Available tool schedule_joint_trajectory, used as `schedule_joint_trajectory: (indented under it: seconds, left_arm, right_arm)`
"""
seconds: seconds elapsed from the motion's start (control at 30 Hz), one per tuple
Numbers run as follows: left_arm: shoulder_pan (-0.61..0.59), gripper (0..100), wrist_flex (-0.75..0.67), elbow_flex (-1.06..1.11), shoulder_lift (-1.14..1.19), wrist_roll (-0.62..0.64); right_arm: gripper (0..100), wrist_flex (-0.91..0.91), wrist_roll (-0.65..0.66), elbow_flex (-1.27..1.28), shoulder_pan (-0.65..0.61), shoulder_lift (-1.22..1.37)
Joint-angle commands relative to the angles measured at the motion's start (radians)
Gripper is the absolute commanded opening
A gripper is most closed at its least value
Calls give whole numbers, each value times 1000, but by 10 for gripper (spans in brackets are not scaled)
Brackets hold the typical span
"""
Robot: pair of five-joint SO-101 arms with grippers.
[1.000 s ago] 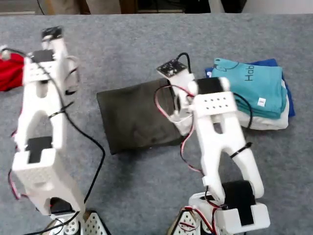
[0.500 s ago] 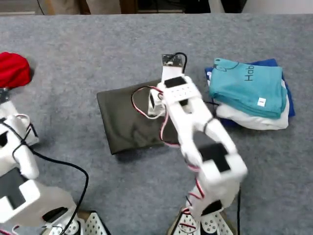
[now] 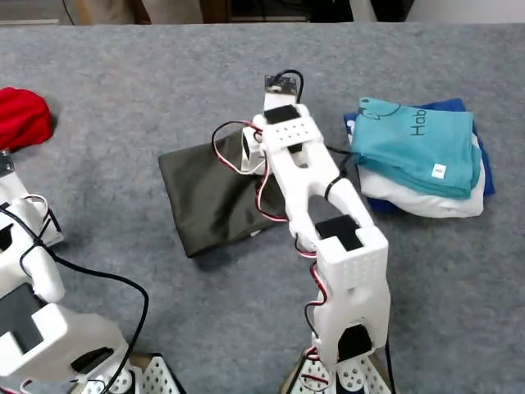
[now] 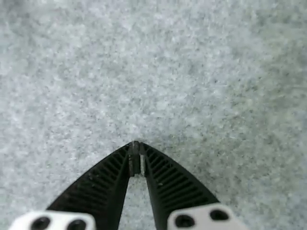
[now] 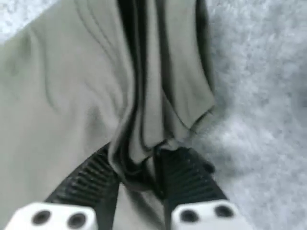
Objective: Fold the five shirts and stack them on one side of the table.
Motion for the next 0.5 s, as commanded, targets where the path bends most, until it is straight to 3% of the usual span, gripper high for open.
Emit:
schedule_joint_trajectory:
  seconds: [0.0, 0.47]
  left_arm:
    - [8, 20, -11, -2, -38, -8]
    - [8, 20, -11, 0, -38, -8]
  right_arm:
    - [2, 97, 14, -111, 59, -42]
    - [2, 338, 224, -664, 358, -71]
